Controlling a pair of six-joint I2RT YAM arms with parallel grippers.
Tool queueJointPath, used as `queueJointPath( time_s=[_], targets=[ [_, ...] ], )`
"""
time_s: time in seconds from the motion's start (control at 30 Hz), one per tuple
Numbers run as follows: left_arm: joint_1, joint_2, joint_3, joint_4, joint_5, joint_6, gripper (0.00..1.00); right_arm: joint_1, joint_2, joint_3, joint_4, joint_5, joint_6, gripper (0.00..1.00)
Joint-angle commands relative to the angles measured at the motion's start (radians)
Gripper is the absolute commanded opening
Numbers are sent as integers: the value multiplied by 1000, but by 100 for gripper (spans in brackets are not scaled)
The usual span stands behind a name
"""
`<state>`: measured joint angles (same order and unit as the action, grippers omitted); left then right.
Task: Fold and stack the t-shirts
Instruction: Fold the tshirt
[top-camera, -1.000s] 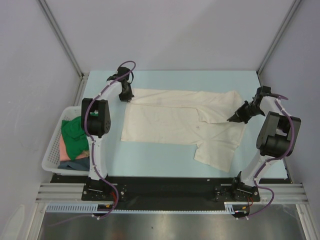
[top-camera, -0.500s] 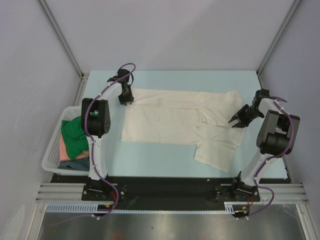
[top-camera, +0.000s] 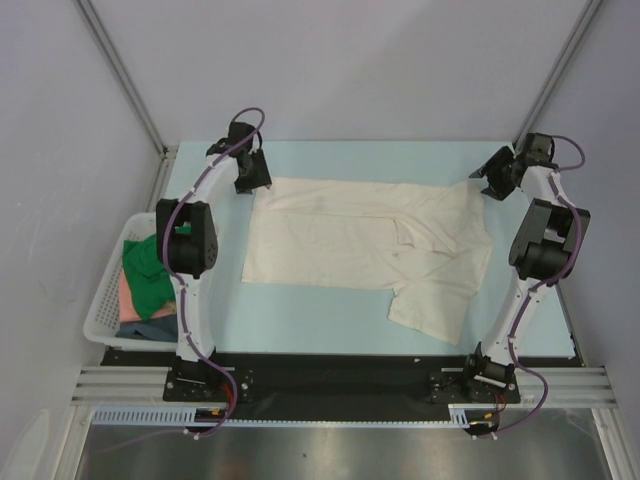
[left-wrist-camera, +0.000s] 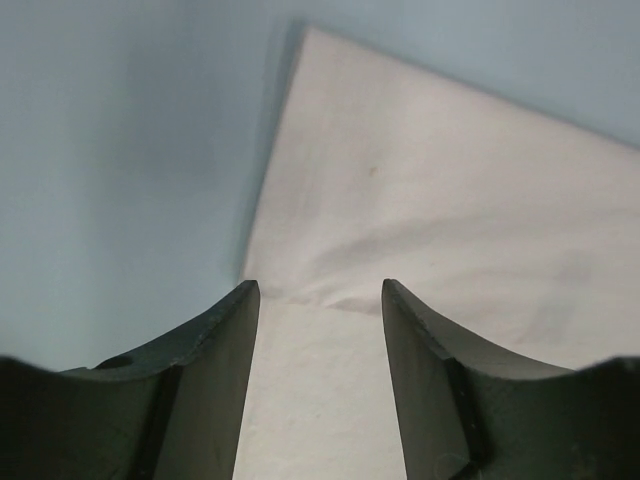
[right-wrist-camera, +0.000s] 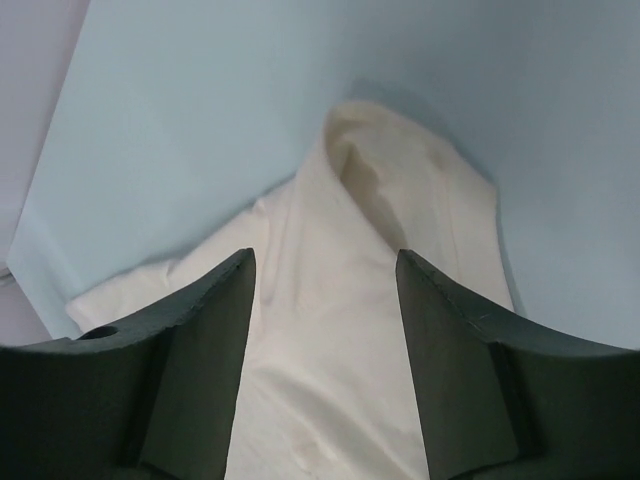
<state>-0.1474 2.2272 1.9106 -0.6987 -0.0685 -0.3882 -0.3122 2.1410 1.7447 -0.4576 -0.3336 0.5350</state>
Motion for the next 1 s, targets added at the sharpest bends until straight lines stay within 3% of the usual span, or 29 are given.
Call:
queueJointPath(
  time_s=[0.0,0.17,0.57,0.67,0.7,0.77,0.97],
  targets=[
    [6,37,93,51,119,-27,57,8,91,94,59,-62,5,64],
    [9,118,143,94,219,-89,54,15,180,202,77,-96,2,64],
    [51,218,146,174,314,-248,53,16,296,248,115,-130,71,44],
    [57,239,148,174,317,-265,53,4,318,268,134,-99,88,28],
    [58,245,148,171,320,-268,53,-1,324,279,134,-90,91,15],
    [60,256,145,165,320,-267,52,-13,339,318,120,-53,85,3],
    [63,269,137,148,296,-258,52,-30,378,368,80,7,98,0]
  ],
)
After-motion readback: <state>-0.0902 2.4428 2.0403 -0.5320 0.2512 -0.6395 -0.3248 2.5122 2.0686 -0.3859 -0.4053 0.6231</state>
